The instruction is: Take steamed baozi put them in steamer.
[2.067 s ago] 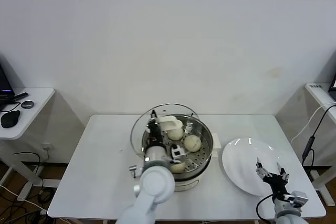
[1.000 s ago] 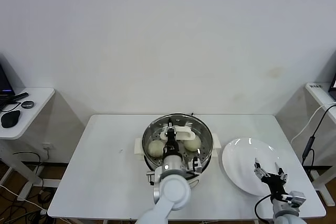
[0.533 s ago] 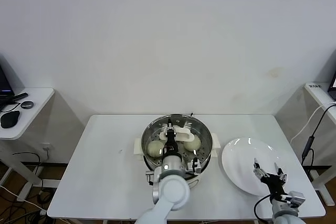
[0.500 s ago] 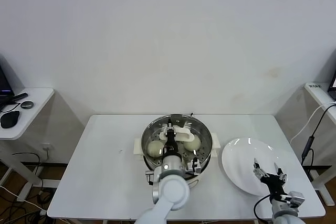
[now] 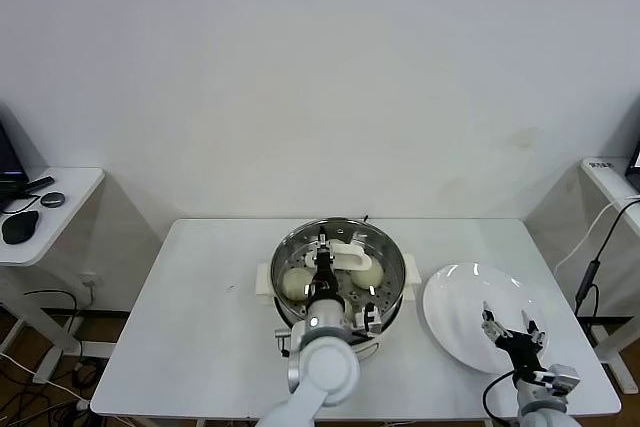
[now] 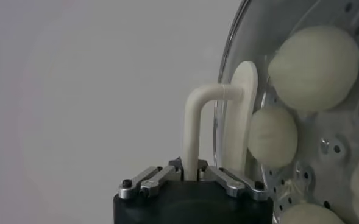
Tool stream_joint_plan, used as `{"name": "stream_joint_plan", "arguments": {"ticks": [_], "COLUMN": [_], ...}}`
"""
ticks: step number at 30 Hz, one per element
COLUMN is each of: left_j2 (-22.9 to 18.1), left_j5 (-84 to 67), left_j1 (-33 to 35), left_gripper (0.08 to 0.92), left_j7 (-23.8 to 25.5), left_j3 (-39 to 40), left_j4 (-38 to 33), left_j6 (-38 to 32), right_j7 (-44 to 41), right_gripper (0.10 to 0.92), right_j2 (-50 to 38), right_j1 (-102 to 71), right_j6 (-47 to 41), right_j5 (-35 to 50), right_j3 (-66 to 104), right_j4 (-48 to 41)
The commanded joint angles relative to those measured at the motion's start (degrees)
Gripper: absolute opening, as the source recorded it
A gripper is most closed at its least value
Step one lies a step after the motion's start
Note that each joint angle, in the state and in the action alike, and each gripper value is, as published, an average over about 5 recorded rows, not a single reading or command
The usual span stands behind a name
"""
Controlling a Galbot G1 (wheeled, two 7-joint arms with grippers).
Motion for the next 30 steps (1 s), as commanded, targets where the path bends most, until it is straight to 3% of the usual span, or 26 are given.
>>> {"name": "stream_joint_plan", "arguments": {"ticks": [1, 15, 22, 27, 30], "left_j2": [2.5, 7.6, 8.3, 7.2, 7.0], "left_j5": [-3.6, -9.4, -35.5, -68.8, -80.2], "left_j1": [5.3, 16.5, 24.8, 29.5, 33.6], "left_gripper": [0.348, 0.768, 0.822, 0.823, 0.823], "left_j7": [0.3, 2.4, -6.8, -15.2, -18.6], "left_j3": [2.4, 1.1, -19.5, -39.2, -44.2], "left_j4": [-10.3, -33.9, -38.2, -31.4, -27.4], "left_j6": [-0.1, -0.4, -9.7, -21.8, -27.8], "right_j7": [0.0, 0.7, 1.6, 3.5, 4.4], "right_gripper": [0.823, 0.823, 0.823, 0.823, 0.823], "right_j2": [-0.1, -0.3, -0.8, -1.6, -1.9], "right_j1": [0.1, -1.6, -7.6, -11.2, -11.7], "right_j6": [0.0, -0.6, 0.9, 0.4, 1.8], "right_j5": [0.1, 0.0, -2.0, -5.4, -6.1], "right_j3": [0.0, -1.5, -7.7, -13.1, -14.3], "right_j4": [0.0, 1.6, 9.4, 13.7, 13.6]}}
